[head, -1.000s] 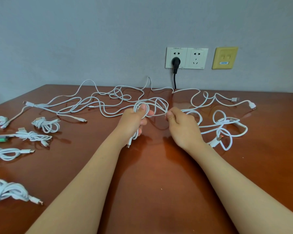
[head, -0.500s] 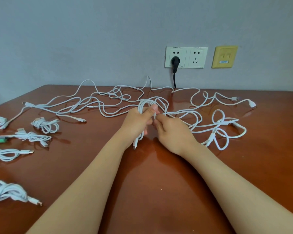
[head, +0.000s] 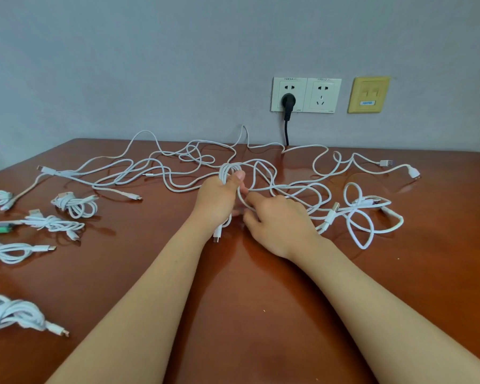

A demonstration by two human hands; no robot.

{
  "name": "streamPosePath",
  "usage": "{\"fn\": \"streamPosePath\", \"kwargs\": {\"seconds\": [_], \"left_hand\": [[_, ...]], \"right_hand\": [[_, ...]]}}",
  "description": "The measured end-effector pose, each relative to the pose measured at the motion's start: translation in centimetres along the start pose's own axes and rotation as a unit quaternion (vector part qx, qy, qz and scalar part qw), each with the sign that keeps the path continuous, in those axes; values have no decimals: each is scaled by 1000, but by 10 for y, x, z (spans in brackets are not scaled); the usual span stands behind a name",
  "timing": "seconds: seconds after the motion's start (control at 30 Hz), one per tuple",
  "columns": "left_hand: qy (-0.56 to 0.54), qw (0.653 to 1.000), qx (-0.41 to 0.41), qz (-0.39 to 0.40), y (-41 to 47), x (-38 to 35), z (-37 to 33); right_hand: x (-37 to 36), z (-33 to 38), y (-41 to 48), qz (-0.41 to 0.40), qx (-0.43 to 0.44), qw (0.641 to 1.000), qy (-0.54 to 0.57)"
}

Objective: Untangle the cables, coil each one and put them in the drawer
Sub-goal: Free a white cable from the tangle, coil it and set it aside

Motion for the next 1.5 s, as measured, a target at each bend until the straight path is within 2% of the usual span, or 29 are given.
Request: {"fn": "streamPosePath", "kwargs": {"seconds": [0.07,0.17,0.27,0.33,0.4,0.5,0.67,0.83,1.0,1.1,1.2,1.33,1.5], "left_hand": [[-130,991,39,-5,1,0,0],[-279,957,73,-19,3,4,2],[-393,915,93,-12,4,5,0],[-430,897,104,-8,5,5,-4],[-442,891,101,-4,7,5,-5],[-424,901,96,8,11,7,-3],[-427,900,86,-7,13,14,-4],[-439,892,80,-73,18,32,4],[-323,935,49,-136,20,32,4],[-370,919,59,-124,19,32,3],[-444,883,80,-127,19,39,5],[-459,873,85,-144,20,46,11],[-425,890,87,-143,20,36,10]], "right_hand": [[-1,-2,1,-5,-4,1000,-3],[-1,-2,1,-7,-5,1000,12],[0,4,1,-17,13,1000,12],[1,9,0,-30,32,999,-11],[1,11,0,-37,56,997,-48],[0,11,1,-53,65,993,-81],[11,17,1,-142,103,979,-106],[13,10,-3,-18,48,996,-69],[15,3,-4,-46,45,998,-26],[16,-2,-4,-94,36,995,3],[16,-9,-4,-64,-14,998,11],[20,-23,-6,-80,-82,993,-21],[17,-9,-6,-159,15,986,-51]]}}
Point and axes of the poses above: each hand's wrist, its own y-axis towards the middle knuckle, its own x-axis out of the back of the hand, z = x × y, the point moved 3 cm from there along y, towards the middle knuckle, and after that the axes turned 4 degrees about y, right-handed, at the moved point
